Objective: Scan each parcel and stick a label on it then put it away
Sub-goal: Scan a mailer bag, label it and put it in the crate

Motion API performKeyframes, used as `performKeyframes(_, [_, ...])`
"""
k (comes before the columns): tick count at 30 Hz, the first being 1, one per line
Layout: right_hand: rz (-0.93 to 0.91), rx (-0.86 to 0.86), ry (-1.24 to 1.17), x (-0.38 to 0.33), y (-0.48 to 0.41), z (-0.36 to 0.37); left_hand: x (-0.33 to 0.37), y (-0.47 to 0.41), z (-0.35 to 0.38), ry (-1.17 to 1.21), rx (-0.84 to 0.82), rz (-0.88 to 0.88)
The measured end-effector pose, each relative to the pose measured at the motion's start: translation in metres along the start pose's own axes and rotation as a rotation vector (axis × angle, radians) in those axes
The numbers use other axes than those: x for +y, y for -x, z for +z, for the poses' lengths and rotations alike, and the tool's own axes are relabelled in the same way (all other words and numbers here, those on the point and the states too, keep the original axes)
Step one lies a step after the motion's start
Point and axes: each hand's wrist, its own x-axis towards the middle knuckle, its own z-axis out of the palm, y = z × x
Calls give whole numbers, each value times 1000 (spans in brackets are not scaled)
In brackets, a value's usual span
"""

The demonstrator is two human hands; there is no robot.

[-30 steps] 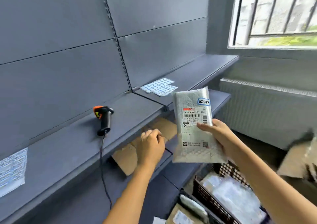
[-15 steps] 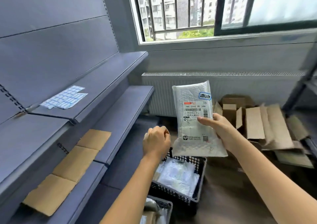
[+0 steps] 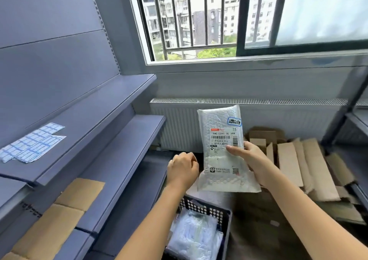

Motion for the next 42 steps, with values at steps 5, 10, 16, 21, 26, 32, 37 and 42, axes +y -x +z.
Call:
performKeyframes(5, [-22, -28, 23, -7, -53, -10, -3, -52, 14, -16, 2, -49])
performKeyframes(10, [16, -104, 35, -4, -104, -20, 3, -72, 30, -92, -6, -84])
performKeyframes(16, [37, -332, 79, 0, -146, -23, 20, -73, 46, -68, 149, -335])
performKeyframes(21, [57, -607, 141, -9, -164, -27, 42, -32, 57, 30, 268, -638])
performKeyframes(26, [95, -830, 195, 2, -153, -2, 50, 34, 56, -15, 312, -852])
performKeyframes(32, [176, -962, 232, 33, -133, 28, 47, 72, 56, -32, 301, -995])
performKeyframes(37, [172, -985, 257, 54, -137, 42, 29, 71, 75, 455, 205, -1094])
performKeyframes(42, [189, -1008, 310, 71, -153, 53, 23, 57, 111, 962, 167, -1107])
